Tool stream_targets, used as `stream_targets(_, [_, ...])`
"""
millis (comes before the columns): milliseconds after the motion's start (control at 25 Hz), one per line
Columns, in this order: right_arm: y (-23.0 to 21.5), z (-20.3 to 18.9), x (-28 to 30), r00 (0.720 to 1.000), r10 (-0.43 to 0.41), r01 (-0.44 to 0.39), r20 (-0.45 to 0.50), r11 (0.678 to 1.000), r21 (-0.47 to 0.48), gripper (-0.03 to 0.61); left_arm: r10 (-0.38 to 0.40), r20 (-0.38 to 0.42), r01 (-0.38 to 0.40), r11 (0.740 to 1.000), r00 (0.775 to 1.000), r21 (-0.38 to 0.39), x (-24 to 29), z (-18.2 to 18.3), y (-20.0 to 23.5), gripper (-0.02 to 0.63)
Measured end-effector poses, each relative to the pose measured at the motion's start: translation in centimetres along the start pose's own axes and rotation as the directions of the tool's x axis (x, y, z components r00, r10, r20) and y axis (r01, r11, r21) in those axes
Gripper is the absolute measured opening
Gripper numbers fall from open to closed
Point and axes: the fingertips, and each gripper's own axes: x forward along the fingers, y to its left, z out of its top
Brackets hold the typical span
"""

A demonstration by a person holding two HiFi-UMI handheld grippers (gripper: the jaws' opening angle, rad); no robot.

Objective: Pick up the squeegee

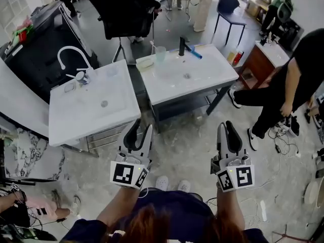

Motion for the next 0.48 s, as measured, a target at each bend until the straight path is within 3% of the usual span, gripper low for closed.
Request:
stream_targets(80, [0.2,-0.2,0.5,1.000,0.001,-0.001,-0.004,1.000,0.008,0.121,-0.007,-0.018,0.006,1.000,1.000,-0.015,0.4,-0.4,0.6,0.177])
stream_targets(280, [0.8,-1.3,1.7,1.000,-0.018,0.018,-0.007,1.000,0.009,0.196,-0.056,-0.014,0.056,0.998,0.998,-0.012,0.9,-0.6,1.8,0.218])
stream_targets(480, [0.8,-2.3,3.3,1.000,-0.026,0.026,-0.010,1.000,0.017,0.290,-0.029,-0.040,0.027,0.999,0.999,-0.033,2.0,-1.6,4.1,0.245])
